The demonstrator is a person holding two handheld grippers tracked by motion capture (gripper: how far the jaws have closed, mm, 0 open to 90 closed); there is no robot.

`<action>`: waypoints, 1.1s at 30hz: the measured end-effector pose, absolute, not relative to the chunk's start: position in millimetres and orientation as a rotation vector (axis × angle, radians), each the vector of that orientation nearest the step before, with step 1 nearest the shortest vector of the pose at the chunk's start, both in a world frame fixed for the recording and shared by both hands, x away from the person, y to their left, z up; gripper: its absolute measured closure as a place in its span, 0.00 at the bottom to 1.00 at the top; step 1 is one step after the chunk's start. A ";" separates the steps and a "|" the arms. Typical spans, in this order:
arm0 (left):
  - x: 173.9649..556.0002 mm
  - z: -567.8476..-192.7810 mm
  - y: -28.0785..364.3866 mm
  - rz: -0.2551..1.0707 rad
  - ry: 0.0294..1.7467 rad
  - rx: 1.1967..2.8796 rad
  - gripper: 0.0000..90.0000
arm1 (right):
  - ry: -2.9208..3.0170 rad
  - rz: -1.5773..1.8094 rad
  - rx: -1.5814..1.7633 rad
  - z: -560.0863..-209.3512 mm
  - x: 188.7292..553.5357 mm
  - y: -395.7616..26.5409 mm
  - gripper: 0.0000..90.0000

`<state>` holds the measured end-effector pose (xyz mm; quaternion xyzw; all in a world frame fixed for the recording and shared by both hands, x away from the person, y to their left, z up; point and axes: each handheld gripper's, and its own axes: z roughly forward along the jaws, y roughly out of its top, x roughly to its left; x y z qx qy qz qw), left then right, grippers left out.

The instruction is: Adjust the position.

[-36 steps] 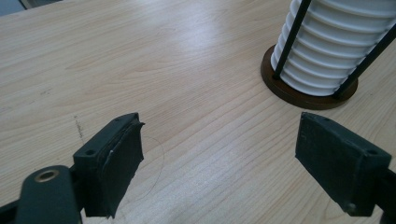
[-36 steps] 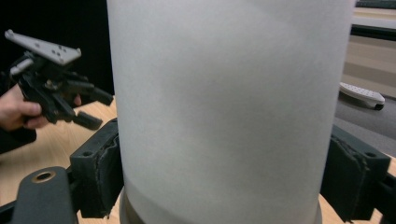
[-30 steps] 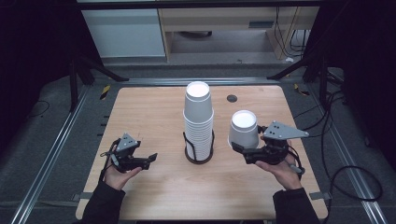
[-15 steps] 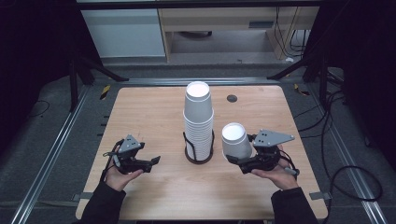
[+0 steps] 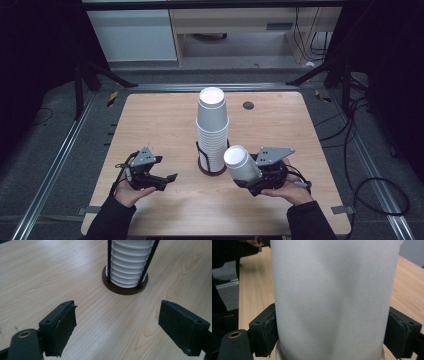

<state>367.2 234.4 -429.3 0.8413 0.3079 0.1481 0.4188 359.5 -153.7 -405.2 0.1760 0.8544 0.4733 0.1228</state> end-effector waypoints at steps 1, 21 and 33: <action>366.4 -429.1 233.0 0.366 0.765 2.114 0.15 | 2.502 1.375 0.508 -406.4 359.4 -151.9 0.16; 351.4 -423.2 204.1 0.260 0.593 2.181 0.14 | 2.650 1.312 0.370 -427.1 358.5 -120.8 0.16; 344.7 -417.2 187.2 0.207 0.519 2.202 0.12 | 2.690 1.292 0.307 -433.9 359.6 -104.7 0.16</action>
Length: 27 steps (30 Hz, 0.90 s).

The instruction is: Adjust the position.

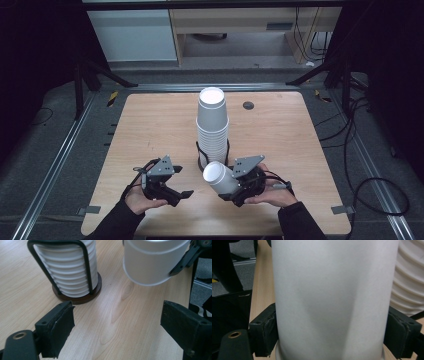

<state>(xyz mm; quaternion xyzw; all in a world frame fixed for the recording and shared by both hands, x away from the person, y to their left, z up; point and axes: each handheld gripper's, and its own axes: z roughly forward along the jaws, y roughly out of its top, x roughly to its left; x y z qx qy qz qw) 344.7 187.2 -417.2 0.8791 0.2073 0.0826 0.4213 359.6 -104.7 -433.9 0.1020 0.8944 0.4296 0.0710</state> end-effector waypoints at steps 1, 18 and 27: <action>344.3 -416.7 186.2 0.202 0.518 2.198 0.12 | 2.695 1.289 0.306 -434.7 359.9 -103.3 0.16; 339.8 -406.5 162.7 0.135 0.458 2.212 0.11 | 2.739 1.263 0.211 -442.0 361.3 -81.0 0.16; 340.4 -407.9 152.6 0.107 0.447 2.227 0.10 | 2.747 1.267 0.173 -442.6 359.4 -73.6 0.16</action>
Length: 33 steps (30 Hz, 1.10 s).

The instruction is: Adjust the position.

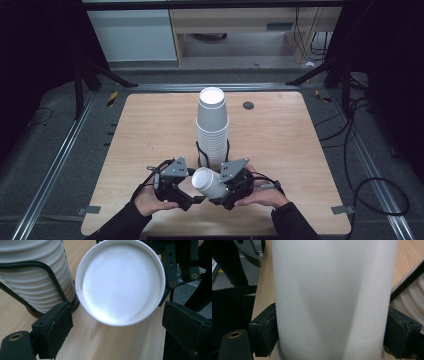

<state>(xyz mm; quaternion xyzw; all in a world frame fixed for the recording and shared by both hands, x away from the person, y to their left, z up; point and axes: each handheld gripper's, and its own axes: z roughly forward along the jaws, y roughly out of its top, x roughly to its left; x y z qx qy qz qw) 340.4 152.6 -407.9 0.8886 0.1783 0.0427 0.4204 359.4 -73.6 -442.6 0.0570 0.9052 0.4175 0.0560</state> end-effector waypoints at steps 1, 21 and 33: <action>340.7 -408.1 151.9 0.104 0.440 2.231 0.10 | 2.746 1.265 0.166 -442.7 359.4 -72.6 0.16; 342.6 -412.0 142.2 0.069 0.452 2.263 0.14 | 2.770 1.257 0.112 -445.2 357.2 -55.5 0.16; 341.5 -411.5 141.6 0.084 0.457 2.265 0.20 | 2.775 1.249 0.112 -444.9 356.3 -53.5 0.16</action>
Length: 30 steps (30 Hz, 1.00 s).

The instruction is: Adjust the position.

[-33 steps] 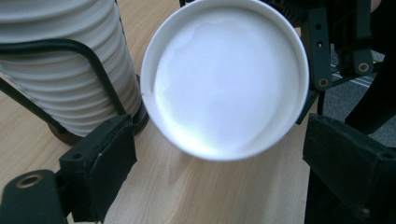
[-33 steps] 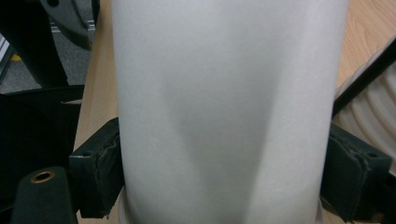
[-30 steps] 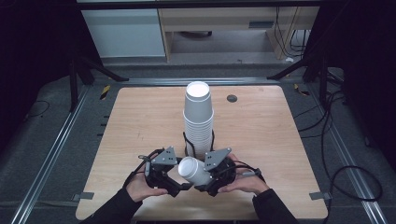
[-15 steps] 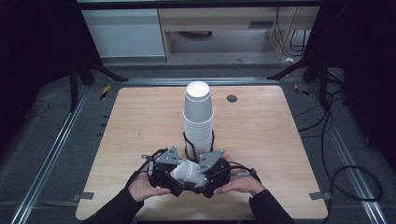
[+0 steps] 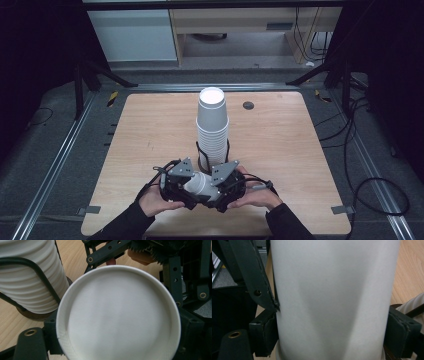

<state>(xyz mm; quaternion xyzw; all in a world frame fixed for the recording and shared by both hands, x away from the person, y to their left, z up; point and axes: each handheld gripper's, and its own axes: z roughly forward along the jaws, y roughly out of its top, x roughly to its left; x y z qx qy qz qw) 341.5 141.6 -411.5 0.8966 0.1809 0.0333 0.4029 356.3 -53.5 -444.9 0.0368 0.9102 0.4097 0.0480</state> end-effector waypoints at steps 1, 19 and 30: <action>341.2 -411.3 141.5 0.087 0.456 2.267 0.20 | 2.775 1.248 0.111 -445.0 356.3 -53.4 0.16; 338.7 -408.1 142.9 0.105 0.437 2.254 0.22 | 2.782 1.278 0.139 -446.0 357.0 -51.9 0.10; 338.3 -403.2 148.2 0.118 0.440 2.229 0.22 | 2.744 1.348 0.163 -438.6 357.9 -59.0 0.06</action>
